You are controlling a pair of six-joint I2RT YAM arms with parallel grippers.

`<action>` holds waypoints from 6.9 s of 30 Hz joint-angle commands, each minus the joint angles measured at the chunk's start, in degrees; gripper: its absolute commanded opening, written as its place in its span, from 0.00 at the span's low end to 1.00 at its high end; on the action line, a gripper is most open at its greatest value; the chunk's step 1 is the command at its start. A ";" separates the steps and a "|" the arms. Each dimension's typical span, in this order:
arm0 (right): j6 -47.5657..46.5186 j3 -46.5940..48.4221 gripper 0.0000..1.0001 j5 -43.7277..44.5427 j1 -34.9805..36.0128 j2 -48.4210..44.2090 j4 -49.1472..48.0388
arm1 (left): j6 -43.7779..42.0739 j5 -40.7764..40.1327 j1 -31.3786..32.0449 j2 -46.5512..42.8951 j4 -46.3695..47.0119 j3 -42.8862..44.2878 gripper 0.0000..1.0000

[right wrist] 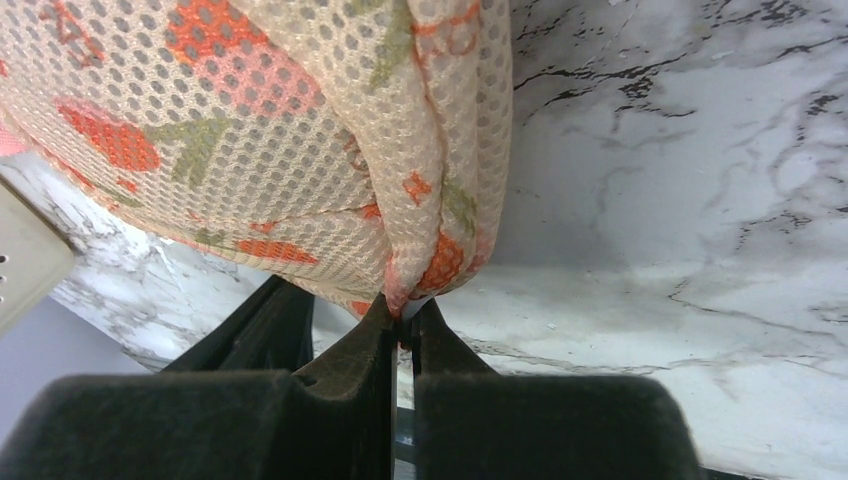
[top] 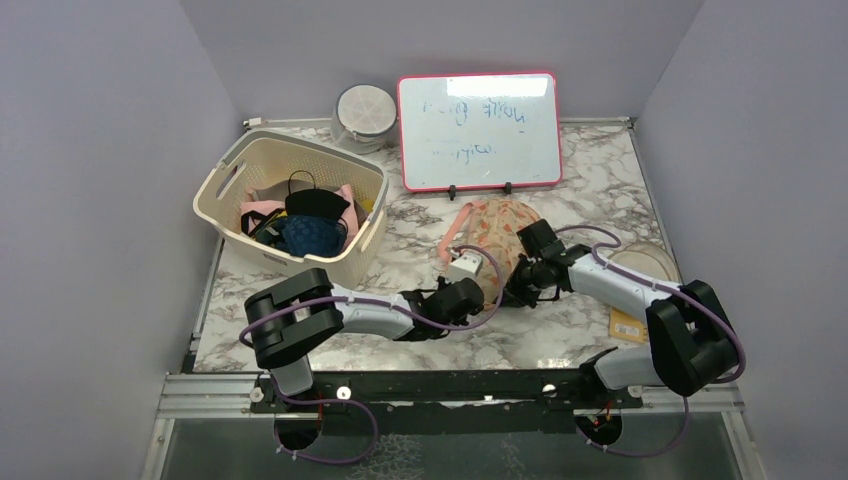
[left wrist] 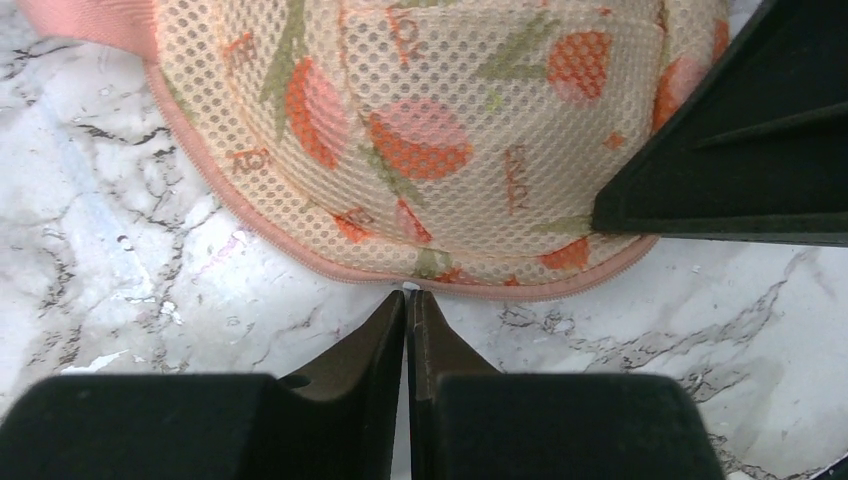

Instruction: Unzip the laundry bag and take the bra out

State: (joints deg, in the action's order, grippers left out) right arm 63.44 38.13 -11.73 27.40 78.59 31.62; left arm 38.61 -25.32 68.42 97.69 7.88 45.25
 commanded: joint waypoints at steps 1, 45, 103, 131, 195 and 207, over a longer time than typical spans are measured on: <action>-3.32 -0.26 0.01 1.79 0.33 -0.72 1.52 | -2.14 -3.95 -2.16 0.37 -9.36 -1.44 0.00; -34.85 2.26 0.34 5.67 0.29 -4.75 -4.98 | -12.75 14.16 -4.57 -15.90 4.21 -12.33 0.01; -36.91 -0.33 0.57 -14.80 0.97 -0.65 -23.61 | -17.67 19.94 -15.23 -23.76 -2.69 -0.85 0.00; -32.13 -3.72 0.61 -5.65 -11.05 -15.15 -14.59 | -23.76 9.21 -1.13 -8.25 -16.76 16.15 0.53; -40.53 -21.22 0.20 42.70 48.81 5.59 -74.42 | -12.25 13.68 -8.40 -46.43 -15.71 -10.36 0.76; -36.85 -22.13 0.01 43.19 48.76 -0.62 -64.22 | -23.98 9.83 -5.89 -37.43 -12.67 -13.77 0.70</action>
State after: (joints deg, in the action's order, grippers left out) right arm 25.21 16.32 30.41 75.81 80.12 -34.96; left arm 21.41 -12.14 60.40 57.19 -7.66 33.78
